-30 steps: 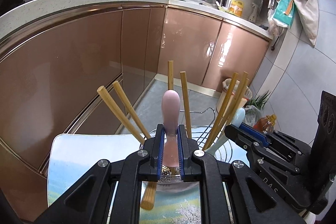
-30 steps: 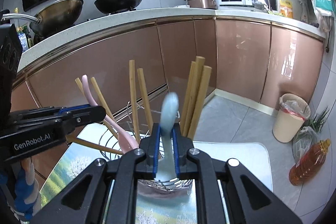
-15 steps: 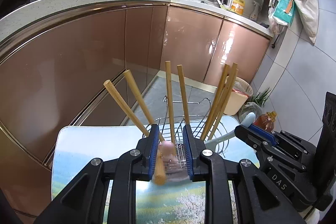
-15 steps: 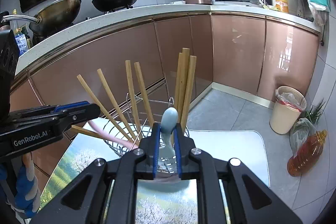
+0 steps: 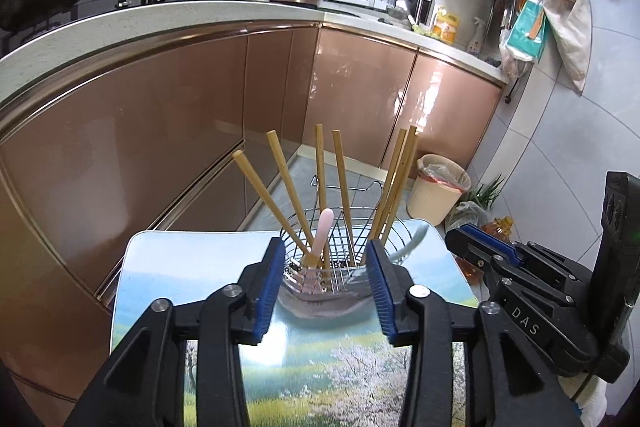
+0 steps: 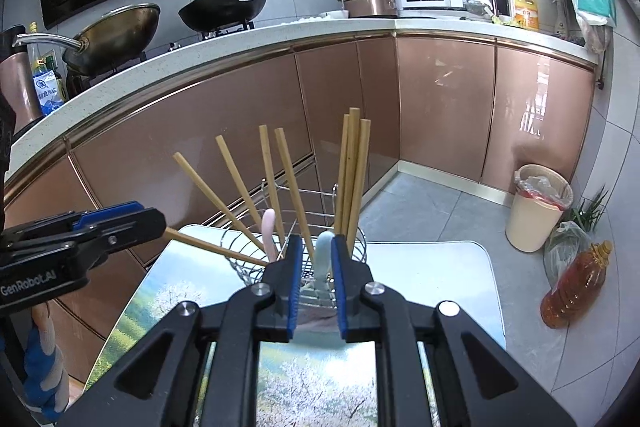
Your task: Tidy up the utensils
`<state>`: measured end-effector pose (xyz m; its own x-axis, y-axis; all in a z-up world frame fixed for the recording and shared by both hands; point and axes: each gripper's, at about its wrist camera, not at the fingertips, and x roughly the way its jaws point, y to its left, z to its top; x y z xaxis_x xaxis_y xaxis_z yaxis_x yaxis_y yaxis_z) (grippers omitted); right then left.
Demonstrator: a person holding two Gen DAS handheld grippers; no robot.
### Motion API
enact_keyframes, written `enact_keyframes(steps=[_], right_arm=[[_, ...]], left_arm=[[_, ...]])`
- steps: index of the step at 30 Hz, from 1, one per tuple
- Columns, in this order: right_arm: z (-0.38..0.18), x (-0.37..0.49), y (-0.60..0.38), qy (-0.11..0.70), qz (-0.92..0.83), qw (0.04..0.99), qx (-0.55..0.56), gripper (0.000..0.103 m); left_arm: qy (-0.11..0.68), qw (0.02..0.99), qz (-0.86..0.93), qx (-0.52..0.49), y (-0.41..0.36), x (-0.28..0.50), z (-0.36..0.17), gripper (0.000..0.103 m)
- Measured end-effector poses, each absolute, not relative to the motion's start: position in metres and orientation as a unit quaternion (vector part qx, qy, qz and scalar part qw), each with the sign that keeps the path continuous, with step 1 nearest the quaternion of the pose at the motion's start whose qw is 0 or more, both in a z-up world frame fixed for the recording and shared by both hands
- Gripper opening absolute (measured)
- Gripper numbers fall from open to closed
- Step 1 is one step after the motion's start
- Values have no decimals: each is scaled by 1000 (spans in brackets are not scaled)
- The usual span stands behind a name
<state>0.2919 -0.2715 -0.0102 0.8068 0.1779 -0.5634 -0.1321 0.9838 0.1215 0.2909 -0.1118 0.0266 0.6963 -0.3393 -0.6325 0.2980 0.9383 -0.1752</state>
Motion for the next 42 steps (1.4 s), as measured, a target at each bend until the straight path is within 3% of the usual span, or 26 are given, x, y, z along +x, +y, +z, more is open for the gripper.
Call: enact_keyframes(steps=[4,7,14,18,26,42], right_arm=[[-5,271,-269,294,79,952,40,17],[-4,255,-268,290,75,953,44,24],[-2,218,-258,286,70,954,47,25],[0,196,-247,283,69,956,36,26],[0,155,-233,270,63,960,23,40],[-19,109,-235,268,29,963,17,59]], left_arm=[[341,924,-167,-39,-98,274,30,54],[332,929,-157,-41,-86,259,32,60],[304,943,-129,-32,-66,222,37,75],[291,949,-114,-26,-57,201,36,76],[255,964,-75,-12,-40,155,33,91],[216,975,-13,44,-35,103,26,99]])
